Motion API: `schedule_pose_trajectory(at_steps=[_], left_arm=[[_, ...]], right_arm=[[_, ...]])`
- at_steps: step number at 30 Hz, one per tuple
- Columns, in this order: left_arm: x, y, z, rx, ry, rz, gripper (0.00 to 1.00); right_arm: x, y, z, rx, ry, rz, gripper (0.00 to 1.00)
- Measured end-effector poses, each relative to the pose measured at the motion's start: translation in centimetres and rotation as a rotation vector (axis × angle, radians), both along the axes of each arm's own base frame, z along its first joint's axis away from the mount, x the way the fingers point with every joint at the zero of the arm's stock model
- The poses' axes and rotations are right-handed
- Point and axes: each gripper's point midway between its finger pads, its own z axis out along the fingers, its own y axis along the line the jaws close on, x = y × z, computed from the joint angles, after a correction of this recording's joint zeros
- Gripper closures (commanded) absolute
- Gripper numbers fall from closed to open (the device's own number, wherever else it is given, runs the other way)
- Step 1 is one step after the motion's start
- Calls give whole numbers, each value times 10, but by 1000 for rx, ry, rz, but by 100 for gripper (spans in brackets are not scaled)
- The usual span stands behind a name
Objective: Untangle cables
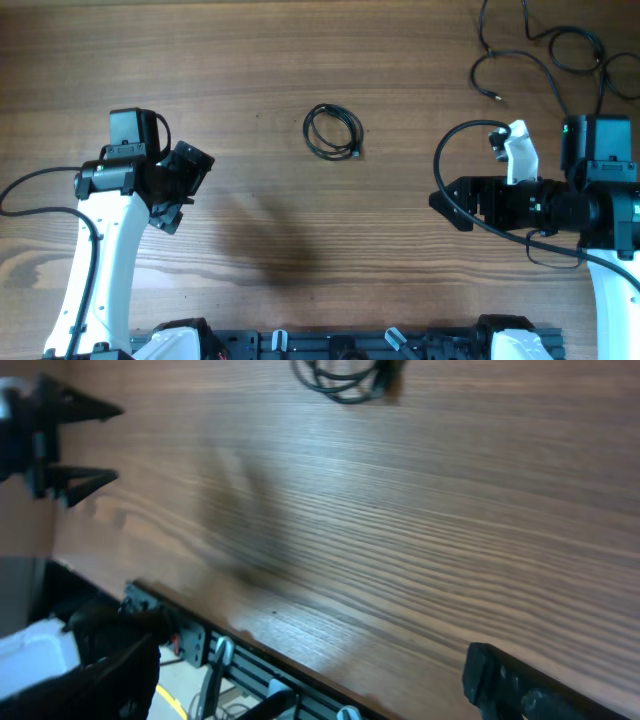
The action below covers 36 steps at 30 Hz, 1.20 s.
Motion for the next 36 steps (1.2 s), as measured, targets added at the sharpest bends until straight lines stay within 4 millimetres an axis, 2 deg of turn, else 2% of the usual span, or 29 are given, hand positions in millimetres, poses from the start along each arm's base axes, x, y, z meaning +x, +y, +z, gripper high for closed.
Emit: schedule_pose_trajectory(at_steps=[10,15,20,24,28,36], left_arm=[[0,0,0,0,0,0,0],[0,0,0,0,0,0,0],[0,0,0,0,0,0,0],[0,0,0,0,0,0,0],[0,0,0,0,0,0,0],[-1,-1,0,-3,6,-1,0]], right_arm=[[-1,9,6,44,-36,62,0],[11,9,12,43,-102,63,0],[16,8,13,42,-123,62,0],[21,7,5,39,-81,58,1],[26,2,-7,27,2,0,0],[52,6,6,147,34,-192,0]])
